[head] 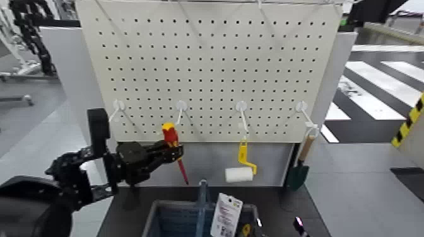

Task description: Put the red screwdriver into the crate.

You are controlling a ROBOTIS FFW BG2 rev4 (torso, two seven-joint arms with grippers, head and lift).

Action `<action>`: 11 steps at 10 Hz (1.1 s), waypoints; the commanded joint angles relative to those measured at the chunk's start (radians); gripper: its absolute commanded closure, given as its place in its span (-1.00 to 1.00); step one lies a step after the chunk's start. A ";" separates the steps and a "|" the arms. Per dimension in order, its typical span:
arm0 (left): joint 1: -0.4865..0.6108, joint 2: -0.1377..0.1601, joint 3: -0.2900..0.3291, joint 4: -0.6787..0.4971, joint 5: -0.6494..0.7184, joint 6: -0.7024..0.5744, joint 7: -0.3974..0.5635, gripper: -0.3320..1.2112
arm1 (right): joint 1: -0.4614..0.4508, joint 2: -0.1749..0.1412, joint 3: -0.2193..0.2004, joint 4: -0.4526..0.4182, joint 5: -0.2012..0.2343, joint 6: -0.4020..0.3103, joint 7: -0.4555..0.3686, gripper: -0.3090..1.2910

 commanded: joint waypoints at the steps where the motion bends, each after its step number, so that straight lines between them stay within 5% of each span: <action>1: 0.022 -0.014 0.023 -0.033 0.008 0.071 -0.028 0.98 | 0.000 0.000 0.000 0.002 -0.001 0.000 0.000 -0.41; 7: 0.131 -0.047 0.071 -0.001 0.077 0.144 -0.050 0.98 | -0.005 -0.003 0.001 0.011 -0.002 -0.011 0.000 -0.41; 11: 0.160 -0.067 0.000 0.212 0.143 0.063 -0.065 0.98 | -0.006 -0.004 0.005 0.011 -0.007 -0.010 0.000 -0.41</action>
